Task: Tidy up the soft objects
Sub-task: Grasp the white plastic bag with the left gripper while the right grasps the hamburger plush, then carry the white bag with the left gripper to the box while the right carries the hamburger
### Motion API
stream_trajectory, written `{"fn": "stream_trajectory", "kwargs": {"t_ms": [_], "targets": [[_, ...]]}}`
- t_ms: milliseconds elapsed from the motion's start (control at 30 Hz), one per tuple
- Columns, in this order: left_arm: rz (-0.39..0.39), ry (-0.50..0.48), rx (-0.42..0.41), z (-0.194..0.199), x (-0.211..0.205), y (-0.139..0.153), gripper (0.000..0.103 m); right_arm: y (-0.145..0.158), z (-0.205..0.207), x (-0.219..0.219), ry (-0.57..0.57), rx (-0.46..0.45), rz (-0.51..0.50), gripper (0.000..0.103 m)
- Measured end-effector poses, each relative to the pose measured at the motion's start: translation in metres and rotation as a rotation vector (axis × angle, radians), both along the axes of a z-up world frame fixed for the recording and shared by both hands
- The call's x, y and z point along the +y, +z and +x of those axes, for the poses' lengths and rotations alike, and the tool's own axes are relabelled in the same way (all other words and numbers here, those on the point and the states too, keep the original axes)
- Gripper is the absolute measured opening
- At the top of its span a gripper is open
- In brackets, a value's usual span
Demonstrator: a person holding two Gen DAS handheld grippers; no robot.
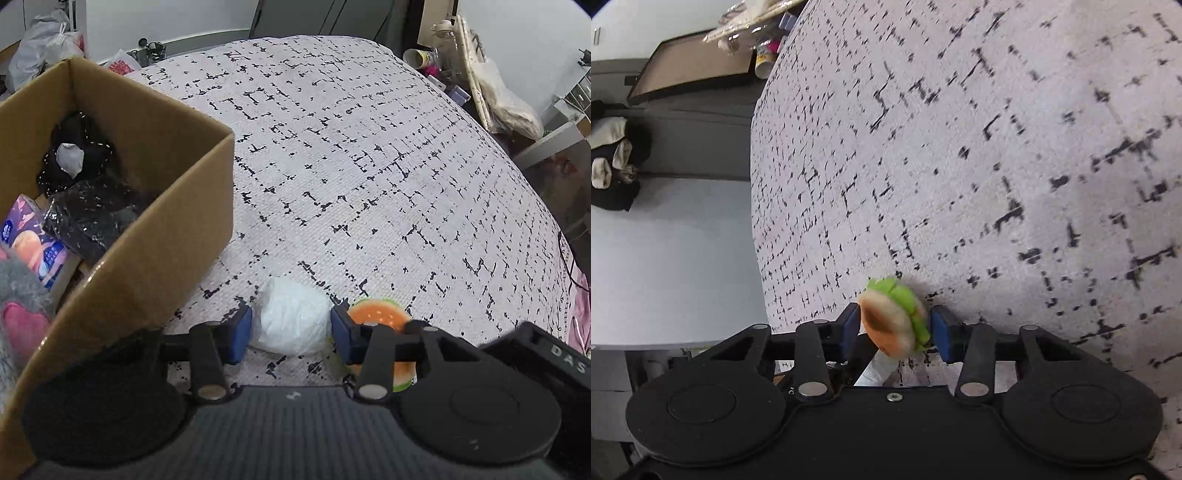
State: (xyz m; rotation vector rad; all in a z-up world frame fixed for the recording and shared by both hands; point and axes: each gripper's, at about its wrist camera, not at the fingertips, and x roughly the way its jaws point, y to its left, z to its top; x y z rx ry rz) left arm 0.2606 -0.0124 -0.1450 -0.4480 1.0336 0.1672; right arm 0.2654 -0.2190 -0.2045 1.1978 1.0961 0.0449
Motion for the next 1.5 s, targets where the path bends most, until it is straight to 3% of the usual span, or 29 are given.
{"fn": "stream_trajectory", "kwargs": {"t_ms": [100,300,600,967,1500], "targets": [[0.008,-0.011,0.003,0.001,-0.002,0.002,0.044,-0.002,0.003,0.005,0.021,0.008,-0.013,0.025],[0.011,-0.007,-0.015,-0.003,-0.001,0.012,0.044,0.008,-0.001,0.007,0.043,-0.010,-0.067,0.019],[-0.001,-0.023,-0.084,-0.021,0.003,0.056,0.044,0.034,-0.014,0.004,0.064,-0.074,-0.105,0.019],[0.017,0.016,-0.156,-0.055,0.042,0.107,0.044,0.076,-0.030,0.021,0.157,-0.192,-0.116,0.019],[0.009,0.125,-0.191,-0.101,0.115,0.130,0.044,0.123,-0.046,0.064,0.292,-0.354,-0.154,0.019]]}}
